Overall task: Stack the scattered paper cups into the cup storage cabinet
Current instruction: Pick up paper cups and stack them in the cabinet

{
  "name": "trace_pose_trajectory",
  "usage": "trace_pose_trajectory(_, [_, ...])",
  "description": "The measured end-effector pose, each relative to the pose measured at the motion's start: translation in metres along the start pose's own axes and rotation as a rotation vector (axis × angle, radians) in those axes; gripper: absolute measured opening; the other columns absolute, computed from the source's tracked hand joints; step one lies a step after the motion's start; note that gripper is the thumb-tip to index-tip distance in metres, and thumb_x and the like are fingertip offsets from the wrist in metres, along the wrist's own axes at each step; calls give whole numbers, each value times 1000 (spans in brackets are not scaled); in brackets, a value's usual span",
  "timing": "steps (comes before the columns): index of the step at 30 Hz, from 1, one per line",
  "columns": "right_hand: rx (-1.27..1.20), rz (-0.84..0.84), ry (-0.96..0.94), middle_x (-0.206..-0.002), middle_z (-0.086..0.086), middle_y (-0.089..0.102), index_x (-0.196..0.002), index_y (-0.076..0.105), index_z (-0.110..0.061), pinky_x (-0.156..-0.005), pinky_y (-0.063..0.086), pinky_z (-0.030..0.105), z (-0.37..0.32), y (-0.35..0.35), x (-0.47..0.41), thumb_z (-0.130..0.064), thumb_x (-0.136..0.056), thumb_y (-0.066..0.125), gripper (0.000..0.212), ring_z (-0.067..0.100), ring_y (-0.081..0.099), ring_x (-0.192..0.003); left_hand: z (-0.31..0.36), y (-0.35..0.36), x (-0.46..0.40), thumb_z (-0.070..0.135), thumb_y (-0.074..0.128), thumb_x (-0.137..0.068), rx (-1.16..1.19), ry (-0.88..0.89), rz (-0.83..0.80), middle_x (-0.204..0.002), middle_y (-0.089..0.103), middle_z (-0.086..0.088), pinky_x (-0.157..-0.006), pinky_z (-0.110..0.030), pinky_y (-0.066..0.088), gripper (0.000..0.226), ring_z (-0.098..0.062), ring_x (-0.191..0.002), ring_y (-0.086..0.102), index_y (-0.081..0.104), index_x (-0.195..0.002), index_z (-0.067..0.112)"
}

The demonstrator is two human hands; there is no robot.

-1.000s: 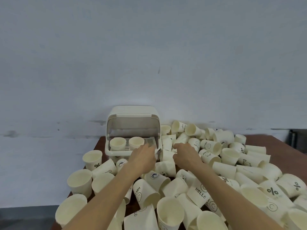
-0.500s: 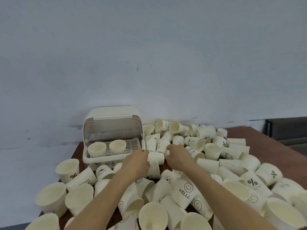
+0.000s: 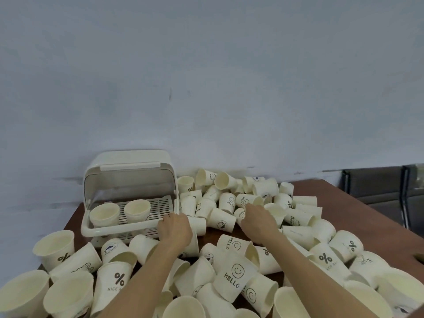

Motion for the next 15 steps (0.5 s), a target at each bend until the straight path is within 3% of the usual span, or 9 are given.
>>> trace_pose_trajectory(3, [-2,10,68,-102,9,60,-97,42,-13,-77,48,39,19,1,-8,-11,-86,48,12,30,59,-94,5,6,-6,27,49,-90,49,-51,-2,-108,64,-3,-79,-29,43,24,-20,-99,58,61,-108,18])
trace_pose_trajectory(7, [57,25,157,-108,6,62,-123,49,-7,-82,46,37,44,5,-21,-12,-86,51,38,30,57,-104,7,12,-13,27,51,-90,82,-117,26,-104,65,-1,-82,-28,45,20,-18,-96,59,61,-106,19])
trace_pose_trajectory(11, [89,4,207,-107,5,62,-103,59,-11,-77,46,34,61,8,-32,-12,-87,51,18,28,59,-104,16,12,-17,21,52,-90,148,-114,52,-100,64,0,-81,-28,46,18,-17,-93,60,61,-105,17])
trace_pose_trajectory(15, [92,-8,206,-102,4,61,-97,58,-12,-75,45,33,64,16,-36,-7,-87,46,16,26,60,-100,26,5,-16,18,52,-89,233,-79,78,-98,64,-1,-80,-29,48,14,-17,-89,59,60,-102,17])
Point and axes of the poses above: each hand's wrist, its own x-axis away from the middle knuckle, its own y-axis out of the palm, z = x × y, the point moved 4 cm from there along -x, towards the middle knuckle
